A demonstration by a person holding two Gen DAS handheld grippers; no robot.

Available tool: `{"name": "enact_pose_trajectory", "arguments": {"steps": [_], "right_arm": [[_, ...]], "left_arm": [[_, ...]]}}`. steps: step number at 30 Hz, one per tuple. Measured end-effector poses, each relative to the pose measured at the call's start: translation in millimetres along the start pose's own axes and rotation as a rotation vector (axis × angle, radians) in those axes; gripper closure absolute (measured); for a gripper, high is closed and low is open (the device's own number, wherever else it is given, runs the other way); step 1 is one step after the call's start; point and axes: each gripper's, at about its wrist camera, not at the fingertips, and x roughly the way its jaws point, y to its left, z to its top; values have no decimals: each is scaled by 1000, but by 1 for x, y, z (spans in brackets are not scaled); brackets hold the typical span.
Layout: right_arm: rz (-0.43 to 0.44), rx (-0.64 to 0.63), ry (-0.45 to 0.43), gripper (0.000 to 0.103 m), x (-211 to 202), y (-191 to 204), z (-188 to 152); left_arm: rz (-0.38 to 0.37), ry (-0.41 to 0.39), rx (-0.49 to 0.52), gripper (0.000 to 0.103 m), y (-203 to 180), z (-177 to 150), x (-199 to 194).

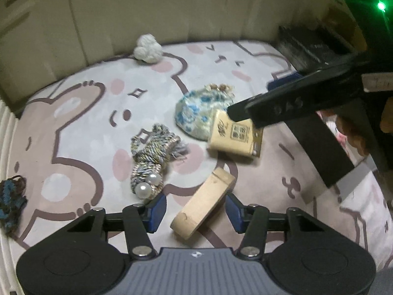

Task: Organize objects
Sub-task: 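Grasp wooden block with left tool while right tool grasps yellow tissue pack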

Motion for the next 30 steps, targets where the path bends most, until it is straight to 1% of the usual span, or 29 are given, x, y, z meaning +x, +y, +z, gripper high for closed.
{"name": "enact_pose_trajectory", "arguments": {"steps": [3,7,11,13,17,19,20,21,23,26,28,30], "right_arm": [[22,-110,18,22,9,7,-6],[49,-207,50,24,19,14,-12],[43,-263,71,28,29,19,-15],[44,-279,84,31,34,20,-16],[56,-305,115,33,43,23,-19],[39,-331,129,35,47,26,-21],[23,-346,136,40,48,28,-23],[5,-355,148,41,50,29,-23],[-4,-353,156,43,49,28,-24],[-9,-328,186,43,48,25,-22],[-13,-281,212,44,46,19,-20],[-11,-197,229,44,44,9,-18]], "left_arm": [[-28,28,-3,52,2,0,9],[-21,57,10,56,3,0,19],[-13,79,24,58,1,-1,28],[-8,87,26,59,2,-1,31],[1,92,28,59,2,1,36],[3,91,23,59,2,3,38],[9,88,25,58,2,5,39],[12,85,25,58,2,6,40],[5,82,19,58,2,8,42],[7,87,45,58,-2,8,44],[16,80,57,58,-3,9,42],[10,77,42,58,-1,10,42]]}}
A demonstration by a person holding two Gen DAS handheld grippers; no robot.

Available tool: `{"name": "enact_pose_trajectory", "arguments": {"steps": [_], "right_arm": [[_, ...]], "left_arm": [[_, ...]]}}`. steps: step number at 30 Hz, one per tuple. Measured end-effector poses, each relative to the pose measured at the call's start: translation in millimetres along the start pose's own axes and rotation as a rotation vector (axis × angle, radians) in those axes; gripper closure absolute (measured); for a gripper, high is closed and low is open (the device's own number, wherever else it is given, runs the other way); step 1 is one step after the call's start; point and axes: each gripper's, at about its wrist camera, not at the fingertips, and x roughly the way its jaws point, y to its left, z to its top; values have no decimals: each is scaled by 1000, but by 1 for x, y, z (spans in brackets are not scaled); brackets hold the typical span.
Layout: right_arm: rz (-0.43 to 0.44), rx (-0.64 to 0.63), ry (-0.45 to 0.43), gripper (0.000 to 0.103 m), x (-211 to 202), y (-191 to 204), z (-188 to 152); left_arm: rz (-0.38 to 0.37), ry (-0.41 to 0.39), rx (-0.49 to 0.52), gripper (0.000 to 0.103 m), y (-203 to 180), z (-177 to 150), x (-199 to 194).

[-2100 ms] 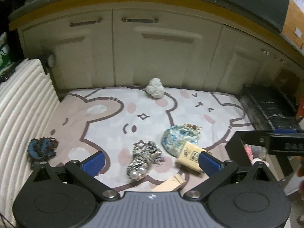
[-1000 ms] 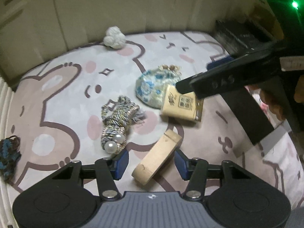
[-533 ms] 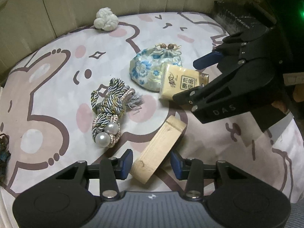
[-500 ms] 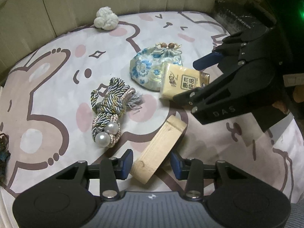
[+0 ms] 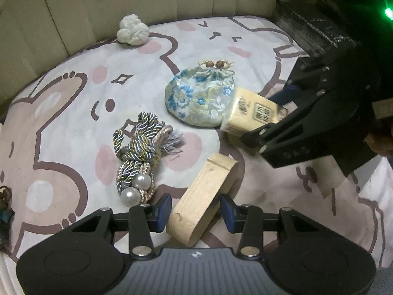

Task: Organize objects
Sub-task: 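Grasp wooden block with left tool while right tool grasps yellow tissue pack, then lift wooden block in left tool while right tool lifts tissue pack toward box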

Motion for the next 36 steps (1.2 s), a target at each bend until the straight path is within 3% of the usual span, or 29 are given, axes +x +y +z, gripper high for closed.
{"name": "enact_pose_trajectory", "arguments": {"steps": [6,10,16,19,36], "right_arm": [[26,158,25,44,-4,-15,-3],[39,153,33,44,-6,-11,-3],[56,169,38,44,-10,-8,-2],[60,205,27,44,-14,-12,-3],[59,347,-106,44,-62,-23,-1]], "left_arm": [[-46,13,-6,59,-4,4,3],[-40,34,23,61,-12,5,7],[-29,39,-1,74,-11,6,8],[-21,13,-40,79,-7,7,2],[65,-201,-312,79,26,16,-52]]}}
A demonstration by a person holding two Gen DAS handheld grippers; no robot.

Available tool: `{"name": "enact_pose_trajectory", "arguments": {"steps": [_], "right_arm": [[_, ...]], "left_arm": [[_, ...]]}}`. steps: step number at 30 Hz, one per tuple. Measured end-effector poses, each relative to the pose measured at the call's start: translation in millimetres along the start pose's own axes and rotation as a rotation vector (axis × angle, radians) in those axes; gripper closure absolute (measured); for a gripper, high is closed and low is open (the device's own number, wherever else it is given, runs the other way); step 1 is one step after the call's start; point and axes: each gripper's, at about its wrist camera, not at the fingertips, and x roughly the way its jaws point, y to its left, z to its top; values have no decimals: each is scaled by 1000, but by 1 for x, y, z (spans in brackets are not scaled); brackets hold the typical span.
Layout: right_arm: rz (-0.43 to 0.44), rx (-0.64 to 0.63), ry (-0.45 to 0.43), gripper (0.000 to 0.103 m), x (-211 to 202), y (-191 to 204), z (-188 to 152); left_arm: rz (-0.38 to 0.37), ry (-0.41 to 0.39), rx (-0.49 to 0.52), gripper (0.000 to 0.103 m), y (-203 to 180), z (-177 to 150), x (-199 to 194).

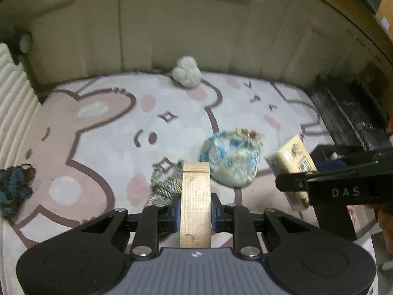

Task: Organize objects
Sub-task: 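Lift wooden block in left tool while right tool lifts tissue pack toward box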

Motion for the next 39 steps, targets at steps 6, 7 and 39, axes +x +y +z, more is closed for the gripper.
{"name": "enact_pose_trajectory", "arguments": {"steps": [6,7,39], "right_arm": [[3,36,-42,45,-17,1,2],[1,42,-46,45,-18,1,2],[-58,79,-215,44,-88,-26,-19]], "left_arm": [[34,-41,-29,79,2,2,-14],[39,-44,-34,79,3,2,-15],[114,-119,-100,79,-35,8,-55]]}}
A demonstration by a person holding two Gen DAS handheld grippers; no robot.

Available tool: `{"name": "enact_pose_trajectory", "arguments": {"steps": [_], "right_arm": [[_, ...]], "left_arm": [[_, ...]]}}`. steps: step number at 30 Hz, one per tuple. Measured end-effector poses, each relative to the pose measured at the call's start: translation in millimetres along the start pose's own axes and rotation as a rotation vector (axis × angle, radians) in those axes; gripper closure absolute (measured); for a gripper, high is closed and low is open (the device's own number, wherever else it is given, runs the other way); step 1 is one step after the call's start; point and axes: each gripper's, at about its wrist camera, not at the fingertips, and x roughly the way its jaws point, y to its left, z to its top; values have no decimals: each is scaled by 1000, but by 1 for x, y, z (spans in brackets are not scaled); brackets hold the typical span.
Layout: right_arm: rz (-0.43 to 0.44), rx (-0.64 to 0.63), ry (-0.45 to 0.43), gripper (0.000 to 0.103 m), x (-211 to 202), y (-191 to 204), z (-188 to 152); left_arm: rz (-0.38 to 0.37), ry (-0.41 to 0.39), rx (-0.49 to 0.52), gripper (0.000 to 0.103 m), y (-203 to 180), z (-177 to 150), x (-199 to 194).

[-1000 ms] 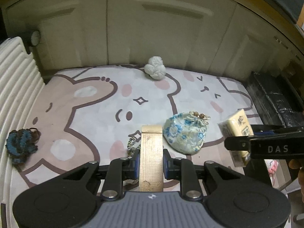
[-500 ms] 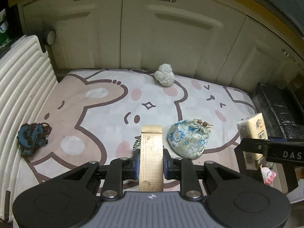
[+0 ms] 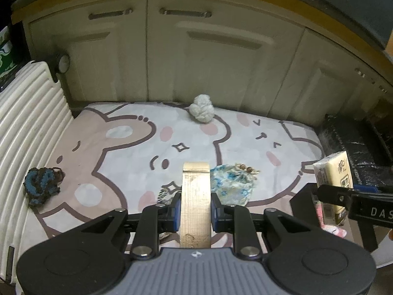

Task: Organize objects
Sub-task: 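Lift wooden block in left tool while right tool lifts tissue pack toward box, then lower wooden block into black box with left tool while right tool drops tissue pack in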

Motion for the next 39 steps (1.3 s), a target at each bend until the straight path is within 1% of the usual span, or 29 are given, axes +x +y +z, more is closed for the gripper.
{"name": "enact_pose_trajectory", "arguments": {"steps": [6,7,8,24,30,36,39], "right_arm": [[-23,25,-34,44,-17,-24,-3],[-28,30,-38,44,-19,-28,-3],[-33,36,-41,44,-21,-33,-4],[-144,146,-64,44,-42,-114,-23],[-198,170,-47,44,-41,-136,-31],[-228,207,-21,44,-34,-159,-39],[-238,223,-5,44,-29,-168,-43]], "left_arm": [[-34,-12,23,79,-29,2,-4],[-60,-2,38,79,-34,2,-4],[-67,-3,43,79,-39,2,-4],[-195,15,142,79,-124,-4,3],[-260,48,145,79,-147,-8,11],[-314,92,146,79,-166,-14,24],[-333,107,166,79,-176,-17,27]]}}
